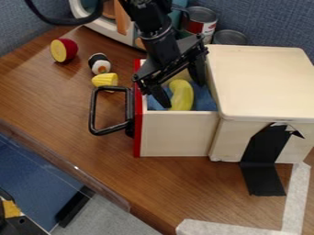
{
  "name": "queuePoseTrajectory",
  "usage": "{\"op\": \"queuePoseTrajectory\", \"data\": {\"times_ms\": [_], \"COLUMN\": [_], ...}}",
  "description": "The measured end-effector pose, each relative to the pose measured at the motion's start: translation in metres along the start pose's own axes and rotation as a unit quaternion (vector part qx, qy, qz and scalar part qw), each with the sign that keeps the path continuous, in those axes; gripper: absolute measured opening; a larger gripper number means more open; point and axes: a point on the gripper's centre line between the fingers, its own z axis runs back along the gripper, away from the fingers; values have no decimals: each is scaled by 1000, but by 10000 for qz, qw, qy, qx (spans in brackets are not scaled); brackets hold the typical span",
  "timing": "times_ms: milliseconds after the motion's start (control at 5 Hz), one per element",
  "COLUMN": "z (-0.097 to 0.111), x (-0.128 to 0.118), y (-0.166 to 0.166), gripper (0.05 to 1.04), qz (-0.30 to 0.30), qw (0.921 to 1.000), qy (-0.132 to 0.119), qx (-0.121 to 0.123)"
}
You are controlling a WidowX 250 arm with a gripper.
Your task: Taked the yellow banana in the drawer and put it on the left side of table
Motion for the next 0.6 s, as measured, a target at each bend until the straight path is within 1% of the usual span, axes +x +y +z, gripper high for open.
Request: {"op": "queuePoseTrajectory", "data": {"times_ms": [400,600], "z": [-17,-22], "x": [8,10], "y": [-5,-5], "gripper": [999,958], "qz": [91,59], "qw": [9999,9998], "qy": [33,58], "qx": [125,182]}}
